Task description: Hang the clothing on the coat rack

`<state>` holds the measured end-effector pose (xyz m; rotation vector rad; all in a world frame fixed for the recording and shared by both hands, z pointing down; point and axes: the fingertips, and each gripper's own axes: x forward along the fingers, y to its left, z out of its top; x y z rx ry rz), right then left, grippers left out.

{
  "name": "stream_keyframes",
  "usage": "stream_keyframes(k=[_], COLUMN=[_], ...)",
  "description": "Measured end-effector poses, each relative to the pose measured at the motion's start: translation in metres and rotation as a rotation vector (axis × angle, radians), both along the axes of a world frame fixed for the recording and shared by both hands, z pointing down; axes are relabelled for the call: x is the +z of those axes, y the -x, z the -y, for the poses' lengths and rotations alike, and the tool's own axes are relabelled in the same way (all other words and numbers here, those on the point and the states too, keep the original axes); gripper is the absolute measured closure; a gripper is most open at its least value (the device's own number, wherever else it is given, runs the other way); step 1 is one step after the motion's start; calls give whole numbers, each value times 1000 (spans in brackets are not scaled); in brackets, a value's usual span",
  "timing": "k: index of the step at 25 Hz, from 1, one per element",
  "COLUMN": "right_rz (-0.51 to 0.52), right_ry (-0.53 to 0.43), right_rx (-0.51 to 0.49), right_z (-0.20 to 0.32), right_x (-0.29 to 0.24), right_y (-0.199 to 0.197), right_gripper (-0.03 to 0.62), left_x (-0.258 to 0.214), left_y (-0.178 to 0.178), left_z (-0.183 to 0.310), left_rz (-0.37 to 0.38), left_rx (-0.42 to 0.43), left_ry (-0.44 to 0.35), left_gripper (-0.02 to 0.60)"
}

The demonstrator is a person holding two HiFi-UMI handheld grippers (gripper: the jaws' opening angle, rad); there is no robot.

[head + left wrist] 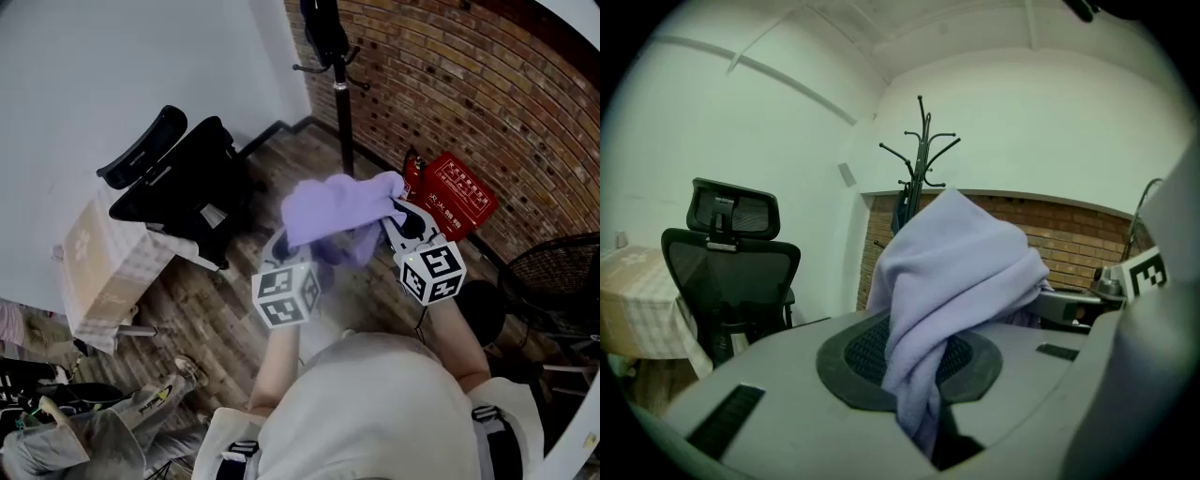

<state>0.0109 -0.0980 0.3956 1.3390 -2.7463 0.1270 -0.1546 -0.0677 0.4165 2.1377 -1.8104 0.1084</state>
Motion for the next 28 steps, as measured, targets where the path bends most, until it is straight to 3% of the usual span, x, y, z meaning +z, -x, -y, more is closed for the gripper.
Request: stream_keyframes(k=[7, 15, 28], right_rz=[-22, -26, -23], right_ry=[-20, -21, -50], right_rx=[45, 98, 140], right_z=[23, 55, 158], right_x=[-5, -16, -31], right_y=[8, -7, -34], right_gripper=[524, 524, 523], left_x=[2, -9, -19], left_y=[9, -6, -33], left_z=[29, 68, 175], left_rz=[17, 26, 44], left_rx=[52, 109, 147], left_ry=[-2, -12, -31], left_gripper=[538, 538, 538])
